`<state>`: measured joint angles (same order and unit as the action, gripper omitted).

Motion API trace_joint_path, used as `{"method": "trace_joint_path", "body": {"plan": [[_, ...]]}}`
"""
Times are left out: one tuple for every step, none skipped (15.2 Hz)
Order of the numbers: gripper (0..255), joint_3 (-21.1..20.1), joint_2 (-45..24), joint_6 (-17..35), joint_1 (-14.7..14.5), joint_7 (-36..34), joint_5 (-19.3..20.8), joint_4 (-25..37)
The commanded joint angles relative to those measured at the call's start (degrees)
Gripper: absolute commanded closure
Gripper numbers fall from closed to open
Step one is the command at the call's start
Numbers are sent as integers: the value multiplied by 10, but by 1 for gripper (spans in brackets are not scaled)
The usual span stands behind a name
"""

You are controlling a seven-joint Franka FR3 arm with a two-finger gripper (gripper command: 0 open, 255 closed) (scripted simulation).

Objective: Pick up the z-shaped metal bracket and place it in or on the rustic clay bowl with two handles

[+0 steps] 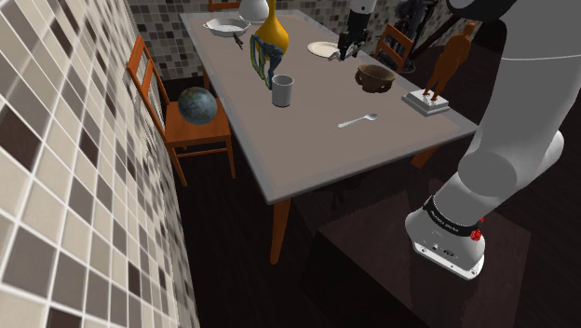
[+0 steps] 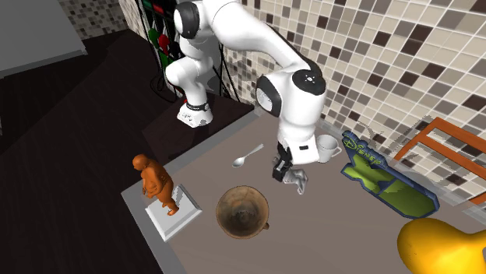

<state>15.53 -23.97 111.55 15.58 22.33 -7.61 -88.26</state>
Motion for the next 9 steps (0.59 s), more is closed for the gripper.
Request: {"method": "trace_joint_path", "body": {"plan": [[255, 6, -3, -2, 18, 25, -3, 3], [255, 9, -4, -1, 27, 37, -5, 3], [255, 12, -6, 0, 36, 49, -7, 4], [255, 15, -8, 0, 45, 61, -9, 5], [255, 18, -11, 0, 54, 73, -11, 7], [255, 20, -14, 0, 63, 85, -13, 10], [255, 23, -18, -1, 72, 98, -15, 14], [255, 26, -22, -2, 82, 110, -18, 18], [255, 28, -27, -3, 92, 122, -20, 23]]}}
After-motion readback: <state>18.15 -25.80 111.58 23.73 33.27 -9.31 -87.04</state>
